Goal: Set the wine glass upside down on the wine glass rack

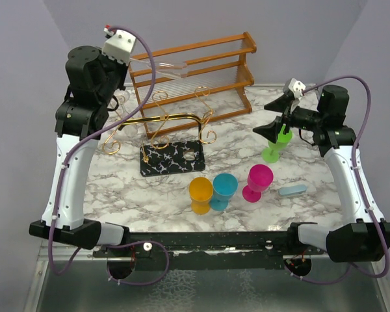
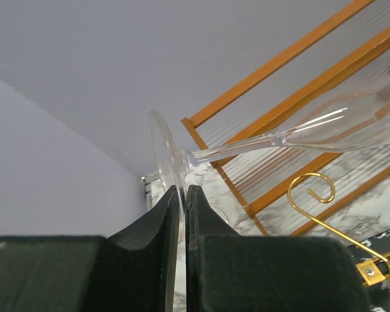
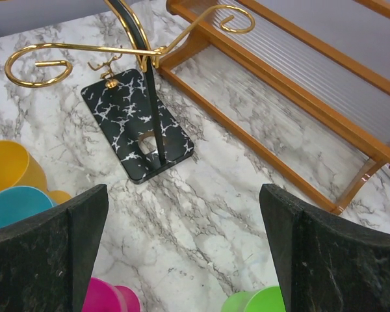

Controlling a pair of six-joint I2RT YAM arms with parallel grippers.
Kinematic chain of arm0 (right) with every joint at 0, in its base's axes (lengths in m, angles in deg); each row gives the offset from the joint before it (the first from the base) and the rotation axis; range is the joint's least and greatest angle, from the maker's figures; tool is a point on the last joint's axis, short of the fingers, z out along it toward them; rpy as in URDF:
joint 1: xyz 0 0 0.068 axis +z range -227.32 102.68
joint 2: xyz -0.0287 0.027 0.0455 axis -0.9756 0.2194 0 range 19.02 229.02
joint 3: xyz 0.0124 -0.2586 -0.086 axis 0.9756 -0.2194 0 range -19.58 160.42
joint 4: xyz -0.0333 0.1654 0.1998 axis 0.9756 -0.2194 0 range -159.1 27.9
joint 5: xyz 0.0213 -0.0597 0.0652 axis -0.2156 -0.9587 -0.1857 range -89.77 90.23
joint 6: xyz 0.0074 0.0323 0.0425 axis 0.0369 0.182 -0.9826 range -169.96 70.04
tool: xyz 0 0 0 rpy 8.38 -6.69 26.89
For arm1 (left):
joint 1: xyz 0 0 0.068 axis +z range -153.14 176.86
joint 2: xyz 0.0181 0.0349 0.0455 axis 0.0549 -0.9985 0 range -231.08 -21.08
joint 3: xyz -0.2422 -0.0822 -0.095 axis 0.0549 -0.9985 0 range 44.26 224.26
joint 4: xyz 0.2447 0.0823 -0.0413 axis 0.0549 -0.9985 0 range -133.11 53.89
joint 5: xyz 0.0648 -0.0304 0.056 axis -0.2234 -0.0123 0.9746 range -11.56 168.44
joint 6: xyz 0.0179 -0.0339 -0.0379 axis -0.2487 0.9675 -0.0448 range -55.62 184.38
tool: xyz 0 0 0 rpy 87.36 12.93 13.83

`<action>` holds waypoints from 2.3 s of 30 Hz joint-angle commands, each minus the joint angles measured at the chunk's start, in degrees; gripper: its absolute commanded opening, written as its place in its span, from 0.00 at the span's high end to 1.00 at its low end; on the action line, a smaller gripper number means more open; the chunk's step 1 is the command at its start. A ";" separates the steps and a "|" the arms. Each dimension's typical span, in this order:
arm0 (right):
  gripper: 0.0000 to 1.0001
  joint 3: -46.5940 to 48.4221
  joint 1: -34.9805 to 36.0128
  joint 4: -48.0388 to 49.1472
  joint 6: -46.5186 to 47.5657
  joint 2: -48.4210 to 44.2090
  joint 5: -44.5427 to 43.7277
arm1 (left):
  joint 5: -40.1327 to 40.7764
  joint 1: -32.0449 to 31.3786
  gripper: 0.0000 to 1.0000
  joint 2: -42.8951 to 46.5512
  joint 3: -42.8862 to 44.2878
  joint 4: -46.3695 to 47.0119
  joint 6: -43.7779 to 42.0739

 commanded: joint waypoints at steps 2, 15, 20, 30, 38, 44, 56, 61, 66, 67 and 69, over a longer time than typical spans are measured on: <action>0.01 0.74 -0.05 -0.02 0.93 -1.43 3.13 | 12.65 -7.17 1.00 -1.67 -1.24 3.90 -13.93; 0.01 -1.11 -0.03 1.87 0.10 -0.46 3.52 | 26.69 -17.94 1.00 -8.12 -1.99 7.04 -31.31; 0.01 -1.51 -0.08 2.26 0.23 -0.17 3.25 | 28.43 -20.17 1.00 -9.69 -2.68 7.10 -34.57; 0.01 -2.23 -0.03 2.96 0.07 -0.42 2.81 | 28.35 -23.85 1.00 -12.14 -4.42 5.81 -40.81; 0.01 -2.65 -0.05 3.28 0.14 -0.61 2.78 | 26.01 -25.18 1.00 -11.97 -7.60 5.33 -40.55; 0.01 -3.08 -0.03 3.89 -0.20 -0.52 3.03 | 25.99 -25.80 1.00 -11.58 -10.47 4.25 -39.82; 0.00 -3.58 -0.04 4.45 -0.54 -0.34 2.56 | 27.15 -25.91 1.00 -10.61 -13.55 1.00 -37.74; 0.00 -3.59 -0.03 4.58 -0.68 -0.27 2.46 | 28.16 -25.91 1.00 -10.92 -12.31 -2.16 -35.76; 0.00 -3.72 -0.03 4.83 -0.87 -0.08 2.40 | 29.66 -25.91 1.00 -10.86 -11.88 -3.07 -34.88; 0.00 -3.73 -0.03 4.80 -0.87 -0.01 2.37 | 30.01 -25.91 1.00 -10.87 -11.94 -3.17 -34.81; 0.00 -3.72 -0.03 4.92 -0.91 0.01 2.37 | 30.71 -25.91 1.00 -10.86 -12.04 -3.12 -34.67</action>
